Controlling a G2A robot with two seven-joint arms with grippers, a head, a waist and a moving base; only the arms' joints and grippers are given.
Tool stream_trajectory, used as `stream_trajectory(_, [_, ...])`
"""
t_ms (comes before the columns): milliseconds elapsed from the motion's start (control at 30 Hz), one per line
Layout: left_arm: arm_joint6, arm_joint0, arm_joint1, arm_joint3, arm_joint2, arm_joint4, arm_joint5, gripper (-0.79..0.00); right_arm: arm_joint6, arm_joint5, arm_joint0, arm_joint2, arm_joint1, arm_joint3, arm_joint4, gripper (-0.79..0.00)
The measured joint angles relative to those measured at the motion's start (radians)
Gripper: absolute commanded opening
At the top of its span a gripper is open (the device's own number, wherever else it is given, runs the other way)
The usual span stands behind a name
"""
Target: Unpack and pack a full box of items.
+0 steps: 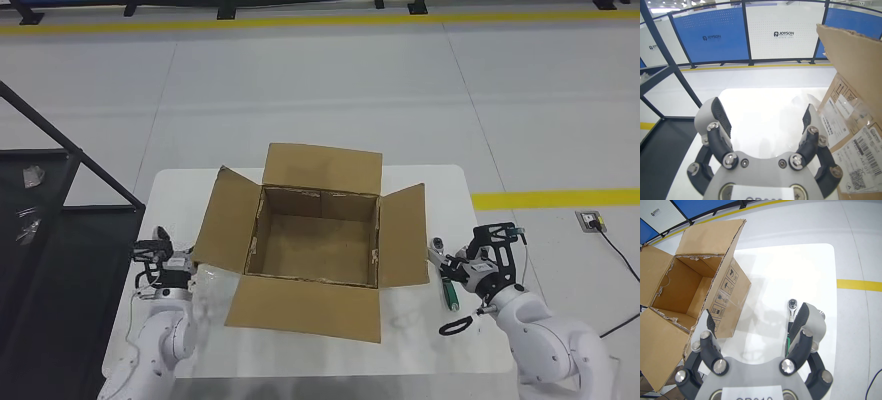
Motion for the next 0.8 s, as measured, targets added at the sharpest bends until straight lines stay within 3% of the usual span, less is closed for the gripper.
stream_trajectory(233, [-0.131,0.009,0.003,0.006,0.017,0.095,-0.065,0.0,0.0,0.0,0.0,0.0,0.0,0.0,0.0,0.0])
stream_trajectory(467, [-0.177,-0.003,0.0,0.053,0.035,0.154,-0.124,0.0,0.0,0.0,0.0,0.0,0.0,0.0,0.0,0.0])
stream_trajectory(800, [-0.147,0.124,0.026,-0.011,-0.044,0.269,-0.154,0.0,0.0,0.0,0.0,0.0,0.0,0.0,0.0,0.0])
